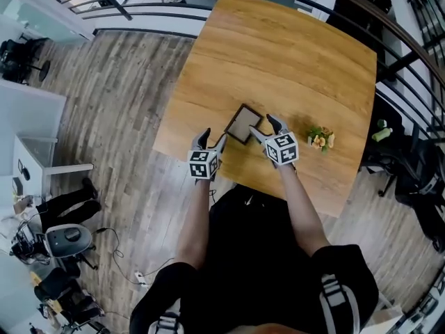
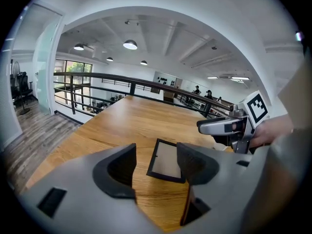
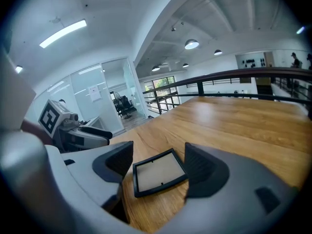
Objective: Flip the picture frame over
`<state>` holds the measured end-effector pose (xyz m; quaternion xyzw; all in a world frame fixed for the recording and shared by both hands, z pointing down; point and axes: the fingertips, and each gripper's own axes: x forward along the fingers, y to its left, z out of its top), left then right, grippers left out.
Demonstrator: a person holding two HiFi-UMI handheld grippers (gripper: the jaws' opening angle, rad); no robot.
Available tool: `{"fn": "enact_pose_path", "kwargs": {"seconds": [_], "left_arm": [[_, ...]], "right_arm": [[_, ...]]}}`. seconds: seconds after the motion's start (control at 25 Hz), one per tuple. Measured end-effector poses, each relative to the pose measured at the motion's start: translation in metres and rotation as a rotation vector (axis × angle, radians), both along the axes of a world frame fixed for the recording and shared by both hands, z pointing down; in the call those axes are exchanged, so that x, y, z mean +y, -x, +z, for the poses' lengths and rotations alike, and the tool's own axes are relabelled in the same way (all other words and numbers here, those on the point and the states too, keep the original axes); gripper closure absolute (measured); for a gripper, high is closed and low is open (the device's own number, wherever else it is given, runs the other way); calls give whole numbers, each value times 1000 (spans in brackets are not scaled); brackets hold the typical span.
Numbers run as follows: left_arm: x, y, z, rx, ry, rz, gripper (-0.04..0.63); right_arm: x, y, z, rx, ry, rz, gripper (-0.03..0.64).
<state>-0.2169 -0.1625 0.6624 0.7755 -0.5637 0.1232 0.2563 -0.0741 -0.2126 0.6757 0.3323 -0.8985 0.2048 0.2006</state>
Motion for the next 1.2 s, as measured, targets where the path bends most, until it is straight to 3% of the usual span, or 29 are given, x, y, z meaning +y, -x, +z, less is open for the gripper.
{"fn": "enact_pose_path", "kwargs": {"seconds": [0.56,1.2], "left_arm": [[-29,-1,52,-23,101,120,325],[-46,-23,97,-31,190,202,325]], "right_arm": [[-13,-7,41,-7,77,132,295],[-11,-27,72,20,143,182,302]]}}
